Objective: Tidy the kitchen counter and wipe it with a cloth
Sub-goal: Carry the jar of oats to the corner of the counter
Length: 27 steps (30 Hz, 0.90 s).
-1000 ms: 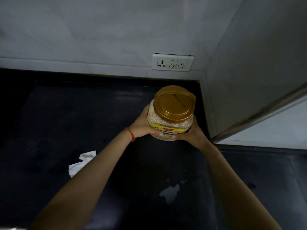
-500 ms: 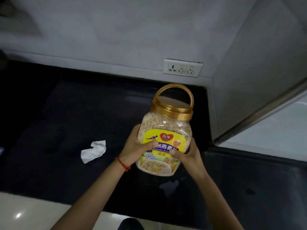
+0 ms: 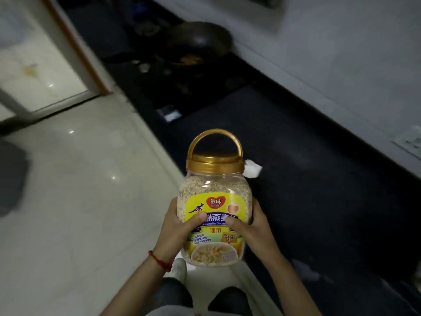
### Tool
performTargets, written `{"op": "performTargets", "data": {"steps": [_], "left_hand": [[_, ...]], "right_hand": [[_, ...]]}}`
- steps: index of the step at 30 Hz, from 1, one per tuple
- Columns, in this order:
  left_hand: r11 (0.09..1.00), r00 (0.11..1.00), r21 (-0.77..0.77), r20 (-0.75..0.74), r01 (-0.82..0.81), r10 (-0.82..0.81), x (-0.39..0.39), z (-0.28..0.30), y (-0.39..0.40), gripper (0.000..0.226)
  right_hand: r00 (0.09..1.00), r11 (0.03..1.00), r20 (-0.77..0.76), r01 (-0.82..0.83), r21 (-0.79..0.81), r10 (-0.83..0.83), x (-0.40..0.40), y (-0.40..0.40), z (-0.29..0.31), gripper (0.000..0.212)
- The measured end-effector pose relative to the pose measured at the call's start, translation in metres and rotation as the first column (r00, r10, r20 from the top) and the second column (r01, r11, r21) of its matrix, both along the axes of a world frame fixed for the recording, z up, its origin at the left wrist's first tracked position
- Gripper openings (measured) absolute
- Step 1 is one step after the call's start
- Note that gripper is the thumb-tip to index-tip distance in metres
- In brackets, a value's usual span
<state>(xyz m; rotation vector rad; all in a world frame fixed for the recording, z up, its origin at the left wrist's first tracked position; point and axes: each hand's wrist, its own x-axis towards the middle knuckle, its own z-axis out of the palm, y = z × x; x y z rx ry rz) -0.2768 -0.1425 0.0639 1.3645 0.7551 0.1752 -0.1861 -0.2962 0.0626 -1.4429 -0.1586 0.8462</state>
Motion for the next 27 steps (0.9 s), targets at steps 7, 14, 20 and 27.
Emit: {"op": "performTargets", "data": {"steps": [7, 14, 20, 27], "left_hand": [[0.933, 0.933, -0.034, -0.038, -0.359, 0.357, -0.093, -0.01, 0.116, 0.119], [0.831, 0.832, -0.041, -0.047, -0.555, 0.553, -0.162, -0.013, 0.252, 0.114], [0.793, 0.795, -0.062, -0.06, -0.606, 0.603, -0.168, -0.011, 0.353, 0.115], [0.792, 0.796, -0.075, -0.063, -0.605, 0.602, -0.113, -0.019, 0.462, 0.121]], "right_hand": [[0.941, 0.941, 0.029, -0.336, -0.037, 0.337, -0.047, 0.161, -0.006, 0.079], [0.865, 0.867, 0.062, -0.493, -0.075, 0.497, -0.1, 0.331, -0.012, 0.075], [0.843, 0.843, 0.058, -0.529, -0.099, 0.535, -0.105, 0.437, -0.011, 0.084], [0.843, 0.846, 0.082, -0.522, -0.104, 0.531, -0.049, 0.545, -0.023, 0.092]]}}
